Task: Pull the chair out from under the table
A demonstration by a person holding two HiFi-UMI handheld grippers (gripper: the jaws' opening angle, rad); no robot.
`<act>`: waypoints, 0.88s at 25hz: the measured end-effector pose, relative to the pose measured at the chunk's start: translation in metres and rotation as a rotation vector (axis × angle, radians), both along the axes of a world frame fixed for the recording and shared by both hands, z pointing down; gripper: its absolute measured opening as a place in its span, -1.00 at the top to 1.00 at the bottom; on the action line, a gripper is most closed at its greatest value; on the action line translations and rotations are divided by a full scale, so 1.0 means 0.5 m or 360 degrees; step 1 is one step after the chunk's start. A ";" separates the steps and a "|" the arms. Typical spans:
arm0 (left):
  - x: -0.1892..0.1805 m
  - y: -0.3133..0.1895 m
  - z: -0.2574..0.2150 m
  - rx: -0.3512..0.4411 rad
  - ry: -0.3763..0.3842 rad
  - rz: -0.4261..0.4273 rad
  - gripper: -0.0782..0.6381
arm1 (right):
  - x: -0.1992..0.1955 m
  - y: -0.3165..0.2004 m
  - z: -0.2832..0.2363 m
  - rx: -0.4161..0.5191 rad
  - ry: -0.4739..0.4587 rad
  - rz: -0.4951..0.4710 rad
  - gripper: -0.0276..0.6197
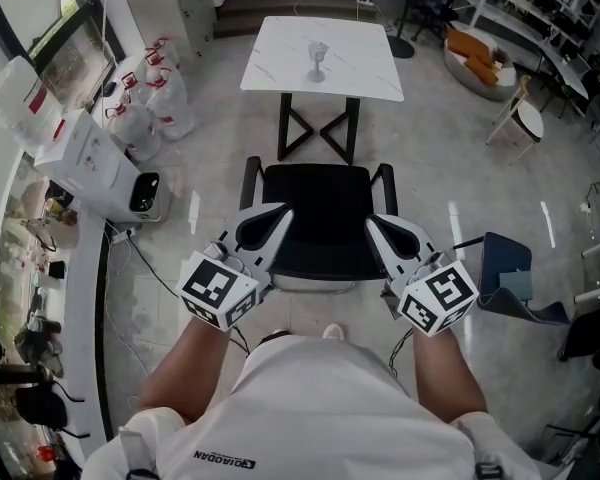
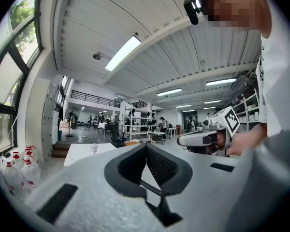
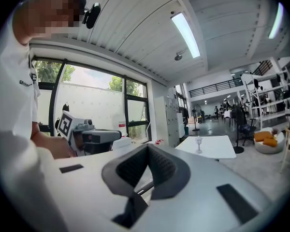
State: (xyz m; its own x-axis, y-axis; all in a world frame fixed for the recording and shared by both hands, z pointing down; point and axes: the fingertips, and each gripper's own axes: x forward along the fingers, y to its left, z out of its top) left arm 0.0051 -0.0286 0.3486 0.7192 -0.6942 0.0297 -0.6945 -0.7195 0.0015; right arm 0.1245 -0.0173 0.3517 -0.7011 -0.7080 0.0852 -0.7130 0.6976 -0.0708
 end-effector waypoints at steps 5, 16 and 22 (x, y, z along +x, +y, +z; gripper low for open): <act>0.002 -0.001 0.004 -0.0015 0.0005 0.0003 0.76 | 0.001 -0.002 0.006 0.0005 0.0045 0.0012 0.91; 0.004 0.008 0.011 -0.0008 -0.0036 0.0014 0.76 | -0.007 0.005 0.013 0.0003 0.0072 0.0003 0.91; 0.005 0.009 0.013 -0.0001 -0.0050 0.0016 0.76 | -0.008 0.006 0.019 -0.0008 0.0074 -0.0001 0.91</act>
State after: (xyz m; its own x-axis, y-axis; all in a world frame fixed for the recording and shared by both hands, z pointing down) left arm 0.0077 -0.0242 0.3553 0.7250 -0.6868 0.0524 -0.6869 -0.7265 -0.0197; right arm 0.1206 -0.0145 0.3612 -0.6967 -0.7071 0.1212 -0.7152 0.6977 -0.0410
